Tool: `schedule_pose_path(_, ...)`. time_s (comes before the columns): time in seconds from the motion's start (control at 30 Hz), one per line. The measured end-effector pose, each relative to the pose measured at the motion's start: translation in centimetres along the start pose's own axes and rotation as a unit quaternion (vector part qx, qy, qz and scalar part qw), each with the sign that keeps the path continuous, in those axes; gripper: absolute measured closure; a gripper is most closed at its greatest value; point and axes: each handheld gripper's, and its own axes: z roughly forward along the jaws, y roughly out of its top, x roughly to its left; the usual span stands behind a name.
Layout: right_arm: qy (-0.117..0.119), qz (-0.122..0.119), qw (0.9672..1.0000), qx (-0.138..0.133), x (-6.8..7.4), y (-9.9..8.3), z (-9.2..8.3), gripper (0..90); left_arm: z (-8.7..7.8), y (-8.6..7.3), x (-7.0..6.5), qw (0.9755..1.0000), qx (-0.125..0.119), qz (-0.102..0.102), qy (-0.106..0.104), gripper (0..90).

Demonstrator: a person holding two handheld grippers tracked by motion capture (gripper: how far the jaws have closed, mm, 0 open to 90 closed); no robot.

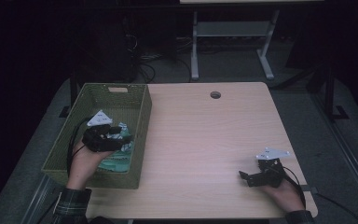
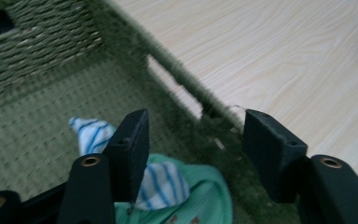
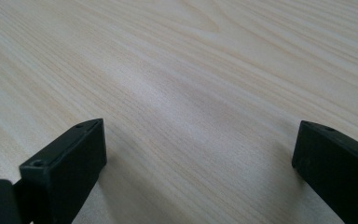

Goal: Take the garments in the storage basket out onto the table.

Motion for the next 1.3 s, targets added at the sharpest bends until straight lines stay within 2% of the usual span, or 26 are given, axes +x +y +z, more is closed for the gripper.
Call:
schedule_pose_path(0.03,0.000,-0.001,1.0000,0.000,0.0,0.0,0.0,2.6,-0.1,-0.1,0.2,1.0000,-0.002,-0.007,0.001,44.4)
schedule_pose_path(0.27,0.000,0.000,1.0000,0.000,0.0,0.0,0.0,2.6,-0.2,-1.0,1.3,0.9997,0.018,-0.015,0.010,49.8)
schedule_pose_path(0.5,0.000,0.000,1.0000,0.000,0.0,0.0,0.0,2.6,-0.1,-1.4,2.2,0.9988,0.035,-0.033,0.001,53.4)
schedule_pose_path(0.53,0.000,-0.001,1.0000,0.000,0.0,0.0,0.0,2.6,0.0,-1.5,2.3,0.9987,0.044,-0.026,0.000,54.4)
schedule_pose_path(0.7,0.000,0.000,1.0000,0.000,0.0,0.0,0.0,2.6,0.2,-1.5,2.6,0.9984,0.051,-0.023,0.001,54.4)
schedule_pose_path(0.77,0.000,0.002,1.0000,0.000,0.0,0.0,0.0,2.6,0.4,-1.6,2.8,0.9981,0.060,-0.015,0.003,54.3)
schedule_pose_path(0.9,0.000,0.002,1.0000,0.000,0.0,0.0,0.0,2.6,0.7,-1.8,3.2,0.9967,0.080,-0.013,0.006,53.5)
schedule_pose_path(1.07,-0.001,0.003,1.0000,0.000,0.0,0.0,0.0,2.6,1.2,-1.9,3.4,0.9950,0.099,-0.012,-0.002,53.4)
schedule_pose_path(1.13,0.000,0.002,1.0000,0.000,0.0,0.0,0.0,2.6,1.5,-2.0,3.5,0.9931,0.117,-0.011,-0.005,53.3)
schedule_pose_path(1.23,0.000,0.003,1.0000,0.000,0.0,0.0,0.0,2.6,1.9,-2.1,3.6,0.9921,0.125,-0.011,-0.007,53.3)
schedule_pose_path(1.3,0.000,0.003,1.0000,0.000,0.0,0.0,0.0,2.6,2.3,-2.3,3.8,0.9904,0.138,-0.006,-0.003,53.1)
